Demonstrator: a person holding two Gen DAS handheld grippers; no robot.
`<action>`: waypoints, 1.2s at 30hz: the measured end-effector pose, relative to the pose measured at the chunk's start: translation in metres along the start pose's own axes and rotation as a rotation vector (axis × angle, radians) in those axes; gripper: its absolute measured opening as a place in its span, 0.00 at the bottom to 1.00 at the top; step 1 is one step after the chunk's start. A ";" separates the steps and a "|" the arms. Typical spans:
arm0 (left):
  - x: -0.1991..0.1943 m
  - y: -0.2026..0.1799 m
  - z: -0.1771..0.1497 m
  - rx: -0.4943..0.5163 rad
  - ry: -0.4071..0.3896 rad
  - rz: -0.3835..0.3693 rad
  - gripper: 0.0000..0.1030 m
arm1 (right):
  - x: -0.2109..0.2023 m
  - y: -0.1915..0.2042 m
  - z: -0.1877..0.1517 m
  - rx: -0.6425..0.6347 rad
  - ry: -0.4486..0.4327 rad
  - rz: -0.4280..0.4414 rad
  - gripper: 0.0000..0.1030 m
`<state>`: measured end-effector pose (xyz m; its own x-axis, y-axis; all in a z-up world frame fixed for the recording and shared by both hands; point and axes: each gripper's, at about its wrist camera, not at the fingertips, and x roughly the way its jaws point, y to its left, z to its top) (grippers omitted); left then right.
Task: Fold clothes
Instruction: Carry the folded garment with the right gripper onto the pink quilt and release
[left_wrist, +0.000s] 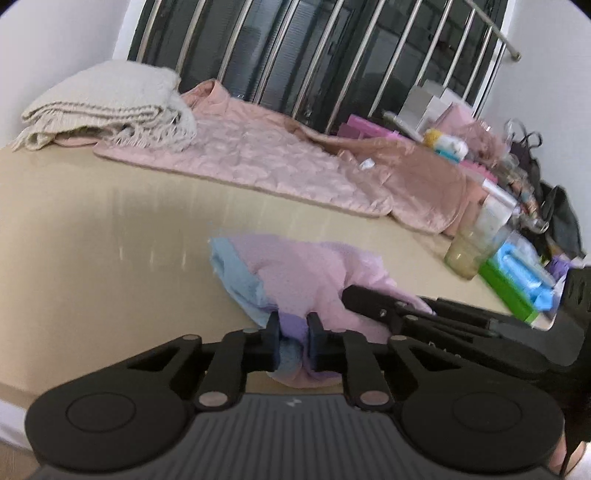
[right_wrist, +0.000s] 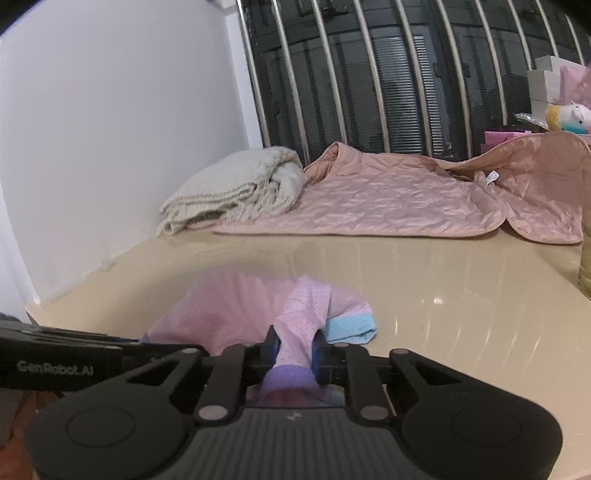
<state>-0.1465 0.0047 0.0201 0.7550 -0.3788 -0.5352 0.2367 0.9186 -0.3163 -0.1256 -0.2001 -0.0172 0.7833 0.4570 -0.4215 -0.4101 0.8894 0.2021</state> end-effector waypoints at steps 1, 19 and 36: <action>0.001 -0.002 0.007 0.010 -0.009 -0.010 0.11 | -0.002 0.000 0.003 0.000 -0.009 -0.001 0.12; 0.113 -0.028 0.228 0.106 -0.135 -0.120 0.11 | 0.052 -0.068 0.236 -0.115 -0.165 -0.165 0.11; 0.294 0.079 0.223 -0.120 0.101 -0.024 0.36 | 0.238 -0.166 0.194 -0.105 0.150 -0.359 0.34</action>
<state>0.2301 -0.0095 0.0124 0.6830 -0.4158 -0.6004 0.1747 0.8913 -0.4185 0.2195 -0.2356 0.0205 0.8115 0.1031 -0.5751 -0.1744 0.9822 -0.0700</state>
